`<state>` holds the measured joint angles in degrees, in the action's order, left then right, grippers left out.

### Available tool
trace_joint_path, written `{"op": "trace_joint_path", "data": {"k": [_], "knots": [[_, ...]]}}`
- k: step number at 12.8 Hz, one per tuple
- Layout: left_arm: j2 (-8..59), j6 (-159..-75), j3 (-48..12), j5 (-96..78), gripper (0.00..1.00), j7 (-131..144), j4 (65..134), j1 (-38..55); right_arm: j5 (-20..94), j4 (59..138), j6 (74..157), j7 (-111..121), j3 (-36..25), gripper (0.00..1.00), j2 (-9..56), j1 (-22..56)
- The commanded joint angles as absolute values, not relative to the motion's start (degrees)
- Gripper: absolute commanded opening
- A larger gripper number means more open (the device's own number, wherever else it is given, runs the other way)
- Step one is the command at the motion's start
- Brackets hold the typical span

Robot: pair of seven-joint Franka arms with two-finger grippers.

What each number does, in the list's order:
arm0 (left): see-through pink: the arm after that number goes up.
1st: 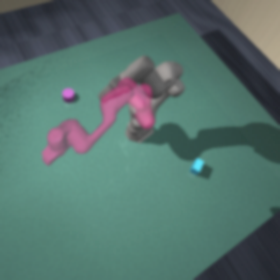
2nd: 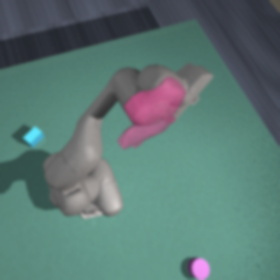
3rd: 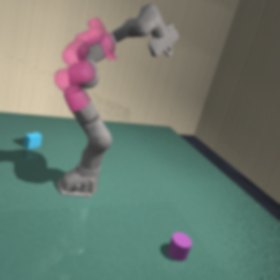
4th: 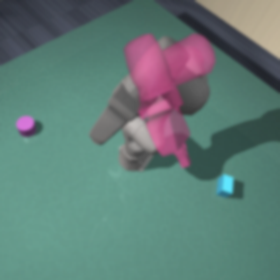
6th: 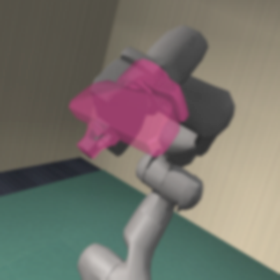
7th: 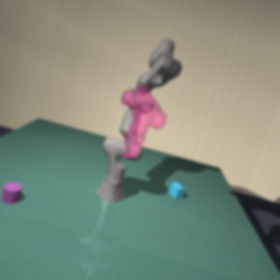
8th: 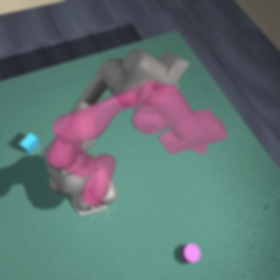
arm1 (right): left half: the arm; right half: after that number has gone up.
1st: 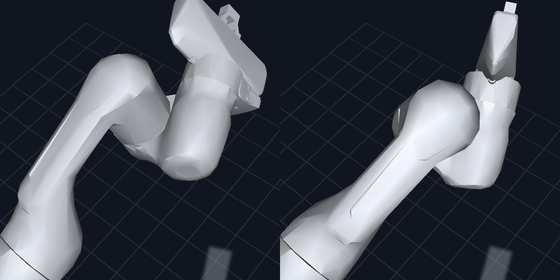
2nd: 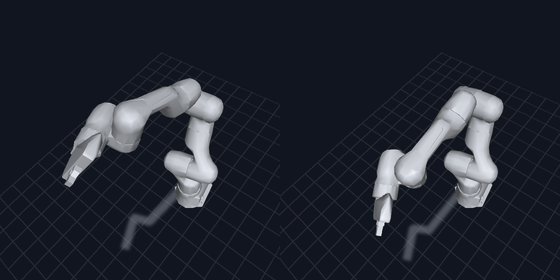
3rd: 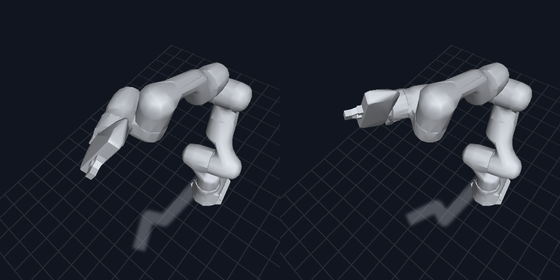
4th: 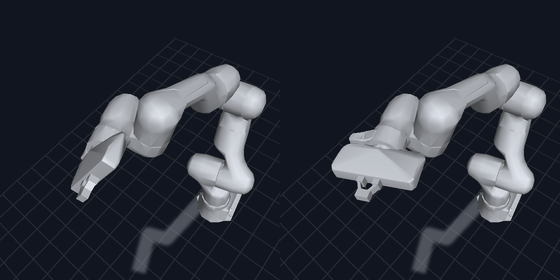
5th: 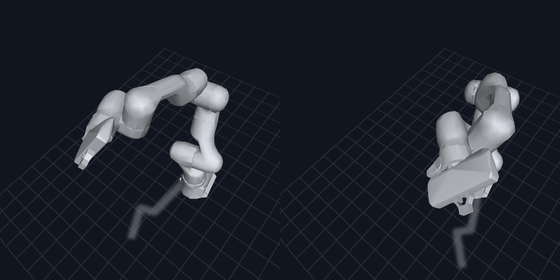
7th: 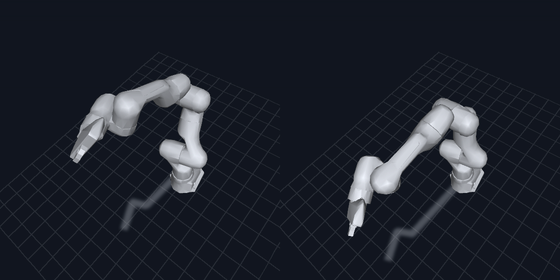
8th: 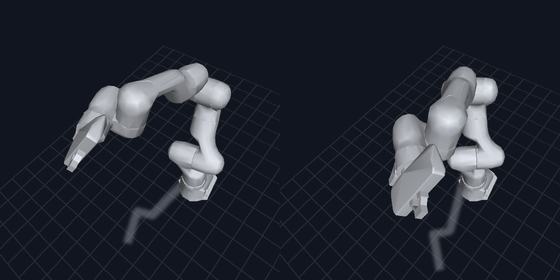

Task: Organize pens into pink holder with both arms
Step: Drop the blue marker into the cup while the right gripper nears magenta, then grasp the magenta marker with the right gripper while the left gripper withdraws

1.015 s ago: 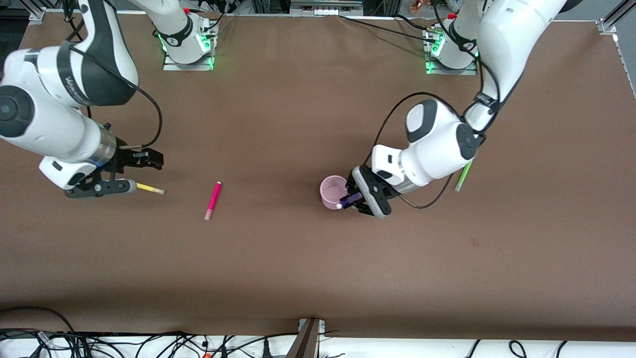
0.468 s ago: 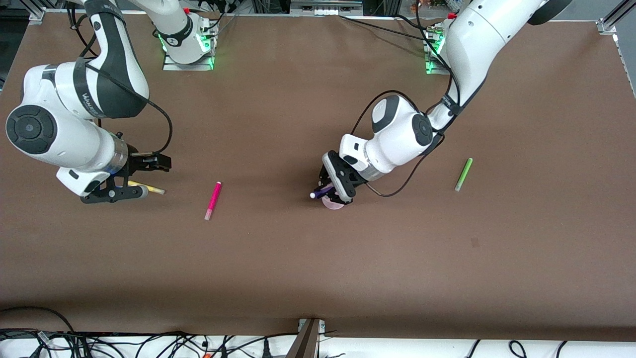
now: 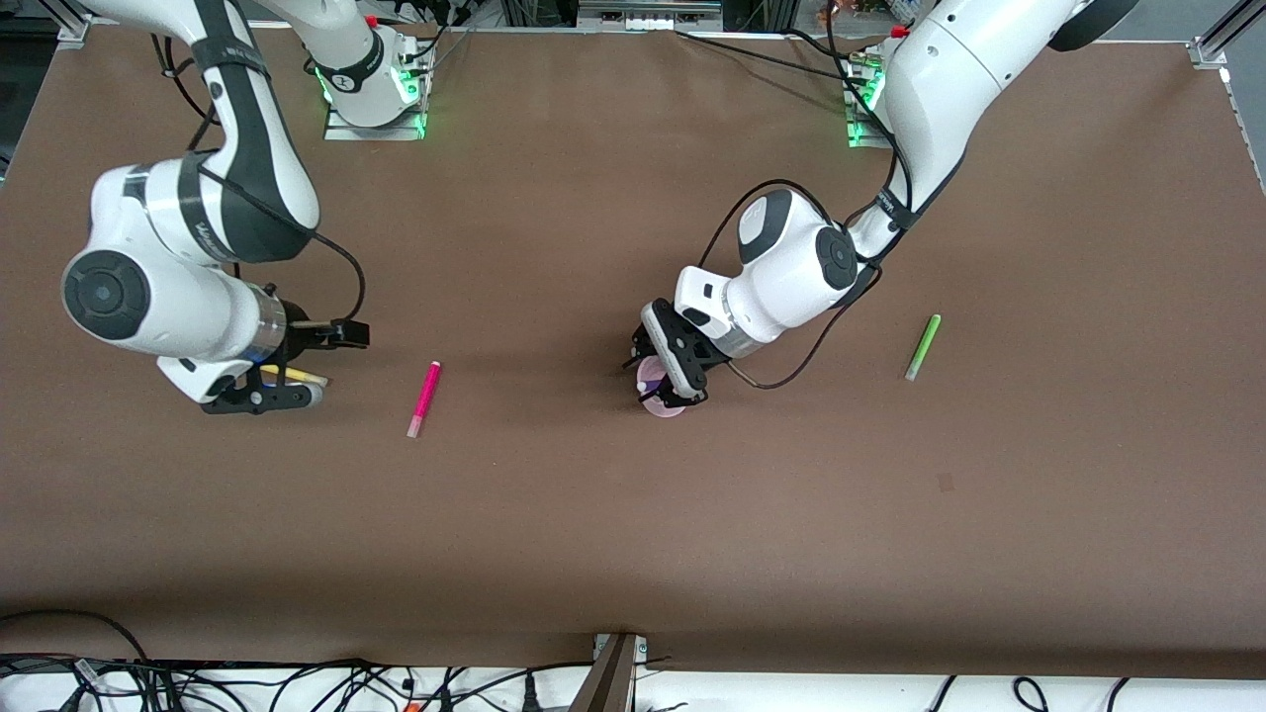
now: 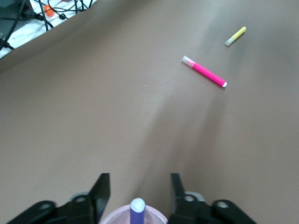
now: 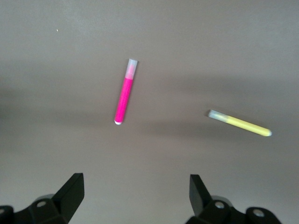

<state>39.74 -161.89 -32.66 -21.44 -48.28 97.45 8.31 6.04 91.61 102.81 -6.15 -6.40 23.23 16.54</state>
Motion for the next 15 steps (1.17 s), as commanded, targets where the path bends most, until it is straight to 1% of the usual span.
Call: {"op": "trace_joint_path", "data": {"k": [1, 3, 5, 6, 8, 10, 11, 13, 15], "knots": [[35.43, -157.88, -33.13, -22.94, 1.00, -43.27, 98.35, 7.03, 8.69, 92.02, 106.24, -12.11, -6.50, 0.99, 26.26, 18.63], [32.36, -150.07, -32.70, -22.94, 1.00, -34.67, 98.09, 4.85, 10.98, 93.07, 109.14, -15.10, -6.59, 0.99, 28.73, 19.60], [31.12, -140.15, -32.00, -22.15, 1.00, -29.55, 96.25, 3.17, 11.51, 95.35, 114.14, -18.35, -6.50, 0.98, 30.75, 20.65], [29.98, -134.44, -30.69, -21.37, 1.00, -29.01, 94.94, 3.08, 11.51, 97.10, 117.39, -19.85, -6.50, 0.97, 31.54, 21.44], [29.45, -119.79, -27.87, -17.43, 1.00, -27.87, 89.24, 3.16, 11.69, 100.36, 121.19, -20.83, -6.50, 0.94, 31.90, 21.88], [29.44, -107.02, -26.02, -8.48, 1.00, -22.36, 83.87, 3.08, 13.70, 101.86, 123.04, -20.83, -6.50, 0.89, 33.04, 21.88], [29.27, -103.05, -25.41, -4.52, 1.00, -17.54, 83.33, 3.08, 14.06, 102.82, 124.35, -20.83, -6.50, 0.87, 33.13, 21.97], [26.21, -96.10, -24.00, 4.52, 1.00, -4.20, 83.32, 3.08, 14.15, 105.72, 128.12, -20.83, -6.42, 0.82, 33.22, 22.24], [23.74, -92.13, -23.65, 11.93, 1.00, 3.49, 82.88, 2.82, 14.15, 107.92, 131.12, -20.83, -6.42, 0.76, 33.31, 22.32]]}}
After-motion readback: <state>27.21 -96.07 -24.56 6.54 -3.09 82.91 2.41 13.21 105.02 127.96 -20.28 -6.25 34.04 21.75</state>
